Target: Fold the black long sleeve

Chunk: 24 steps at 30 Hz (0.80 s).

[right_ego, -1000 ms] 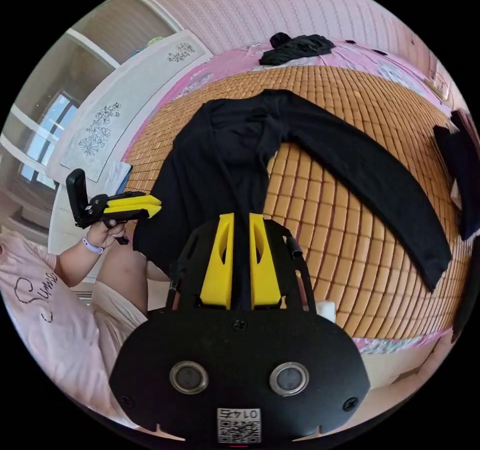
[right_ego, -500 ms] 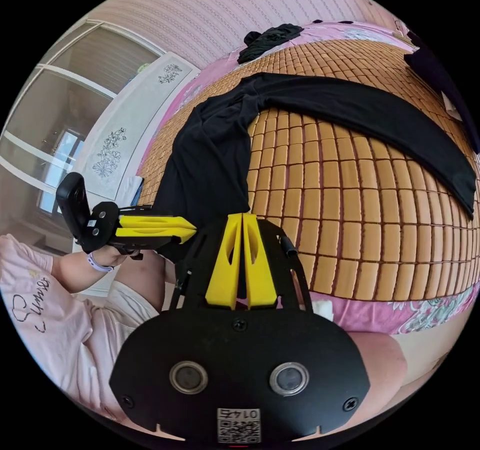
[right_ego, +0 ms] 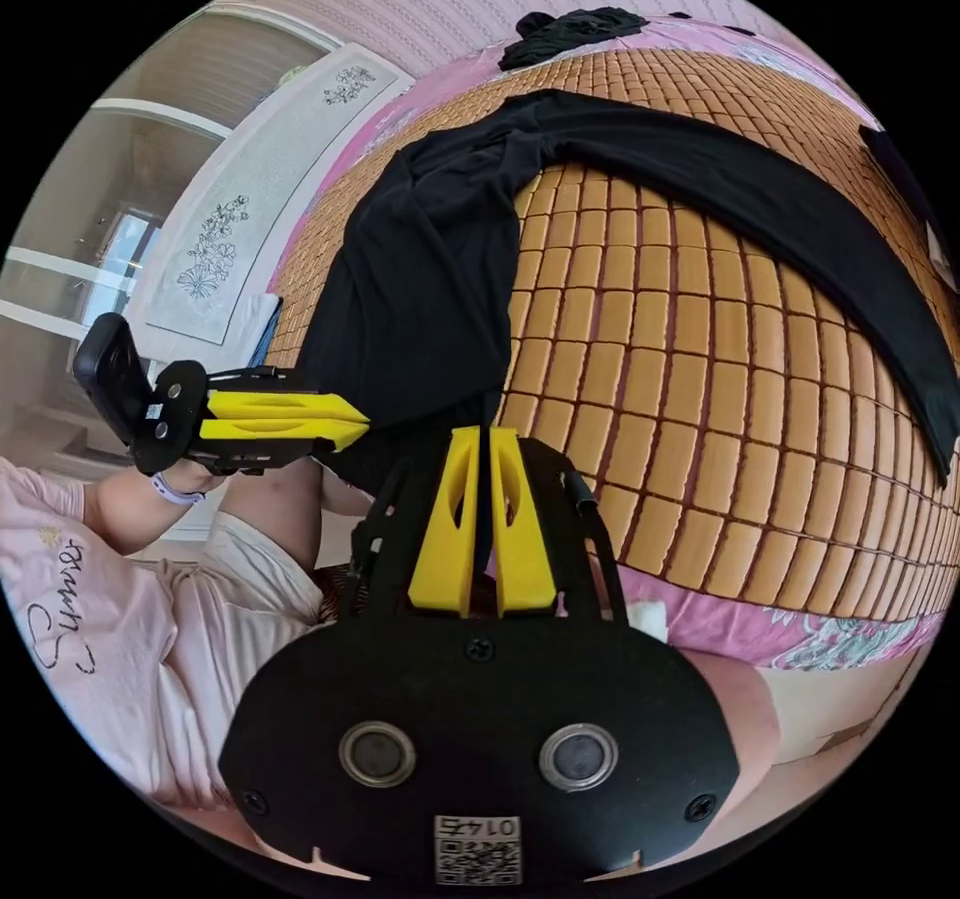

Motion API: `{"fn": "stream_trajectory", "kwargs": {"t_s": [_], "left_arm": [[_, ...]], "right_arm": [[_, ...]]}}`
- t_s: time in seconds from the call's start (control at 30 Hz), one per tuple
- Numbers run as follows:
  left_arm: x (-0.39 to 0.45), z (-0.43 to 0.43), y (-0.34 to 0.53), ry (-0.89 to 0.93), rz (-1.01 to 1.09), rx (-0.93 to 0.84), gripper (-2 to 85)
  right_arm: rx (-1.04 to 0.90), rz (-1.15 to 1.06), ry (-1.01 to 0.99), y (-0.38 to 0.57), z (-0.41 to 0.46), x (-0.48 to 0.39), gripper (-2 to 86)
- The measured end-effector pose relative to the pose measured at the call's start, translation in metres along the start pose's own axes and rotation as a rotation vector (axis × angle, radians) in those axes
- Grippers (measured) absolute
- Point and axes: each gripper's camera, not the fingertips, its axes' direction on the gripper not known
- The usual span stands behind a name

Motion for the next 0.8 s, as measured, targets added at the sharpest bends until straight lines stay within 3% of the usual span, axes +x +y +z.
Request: {"fn": "stream_trajectory", "kwargs": {"t_s": [0.3,0.47,0.6,0.7,0.8], "left_arm": [[0.013,0.007,-0.007,0.014,0.005,-0.055,-1.0],[0.030,-0.008,-0.016,0.088,0.070,0.012,-0.9],[0.039,-0.007,-0.028,-0.011,0.102,0.021,-0.8],[0.036,-0.008,-0.043,0.072,0.072,0.041,-0.6],[0.038,-0.023,-0.062,0.112,0.102,0.105,-0.1]], "right_arm": [[-0.021,0.048,-0.027,0.001,-0.019,0.014,4.3],[0.155,0.102,-0.018,0.012,-0.063,0.021,7.1],[0.440,0.159,0.284,0.025,-0.137,0.025,11.0],[0.526,0.347,0.565,0.025,-0.169,0.065,12.4],[0.510,0.550,0.584,0.036,-0.179,0.116,13.2]]}}
